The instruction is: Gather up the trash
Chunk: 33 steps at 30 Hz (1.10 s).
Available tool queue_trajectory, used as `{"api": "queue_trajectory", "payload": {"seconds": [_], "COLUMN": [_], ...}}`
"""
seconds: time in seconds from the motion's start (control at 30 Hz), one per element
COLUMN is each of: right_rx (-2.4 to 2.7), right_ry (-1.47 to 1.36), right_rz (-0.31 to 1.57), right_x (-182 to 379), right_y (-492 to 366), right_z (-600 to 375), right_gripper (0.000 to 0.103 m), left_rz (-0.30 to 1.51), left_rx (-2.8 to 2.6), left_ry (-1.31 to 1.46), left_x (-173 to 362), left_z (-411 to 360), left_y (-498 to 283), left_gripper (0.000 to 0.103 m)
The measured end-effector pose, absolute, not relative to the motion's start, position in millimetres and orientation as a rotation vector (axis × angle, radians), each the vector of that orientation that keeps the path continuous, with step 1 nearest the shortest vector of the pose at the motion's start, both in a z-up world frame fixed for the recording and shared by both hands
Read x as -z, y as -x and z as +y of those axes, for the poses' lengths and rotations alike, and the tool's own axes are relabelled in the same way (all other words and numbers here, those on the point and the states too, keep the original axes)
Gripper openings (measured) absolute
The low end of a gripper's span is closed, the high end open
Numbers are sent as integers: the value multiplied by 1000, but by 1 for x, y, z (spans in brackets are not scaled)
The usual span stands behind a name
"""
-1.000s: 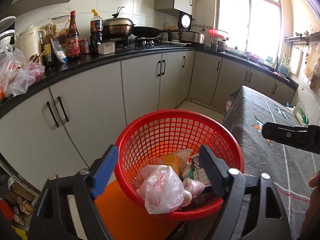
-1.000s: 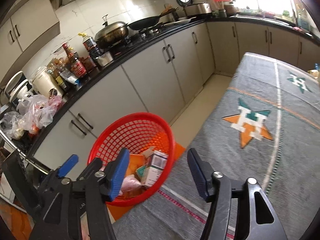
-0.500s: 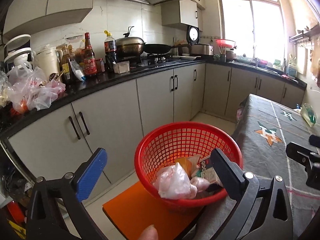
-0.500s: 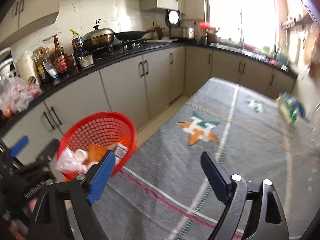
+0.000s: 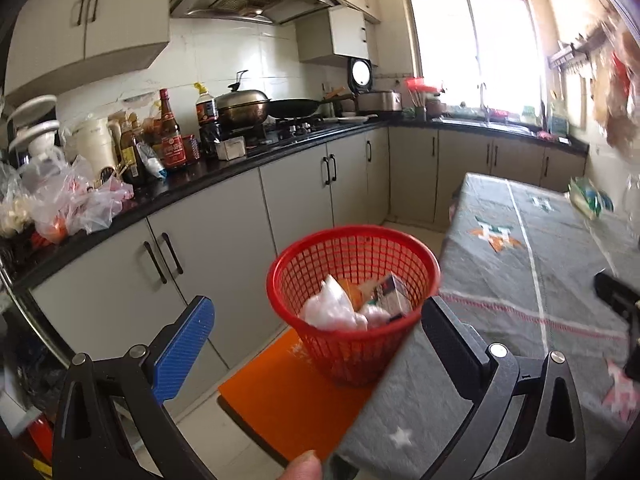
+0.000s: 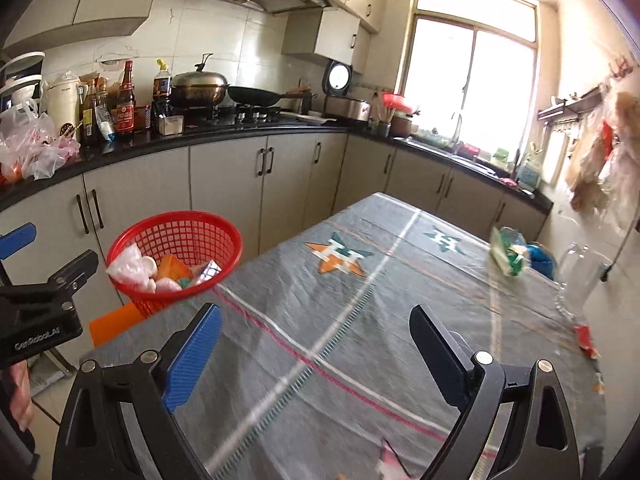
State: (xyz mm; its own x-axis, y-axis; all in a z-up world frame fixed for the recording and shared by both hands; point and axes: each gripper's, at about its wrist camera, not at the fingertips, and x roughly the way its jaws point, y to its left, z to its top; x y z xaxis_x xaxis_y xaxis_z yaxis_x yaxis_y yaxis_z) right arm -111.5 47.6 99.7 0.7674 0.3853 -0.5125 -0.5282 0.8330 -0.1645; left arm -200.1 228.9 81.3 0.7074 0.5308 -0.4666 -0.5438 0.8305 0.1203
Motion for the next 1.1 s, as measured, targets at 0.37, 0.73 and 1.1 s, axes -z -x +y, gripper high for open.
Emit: {"api": "queue_trajectory", "payload": {"seconds": [0.37,0.73,1.1], "right_rx": [-399,-360,-371], "right_ry": [264,251,302], "right_rz": [497,559,559], "right_x": [-103,-79,-74], "right_y": [147,155,161], "right_z": [-14,-21,-9], "right_gripper": [102,102,102], "left_rz": [459,490,503], "left_rx": [-632,-602,-596], "left_ry": [-52,-20,-12], "left_x": [-78,-72,-67], "left_z": [175,179,184], "left_y": [228,222,220], "left_gripper": [103,103,103]}}
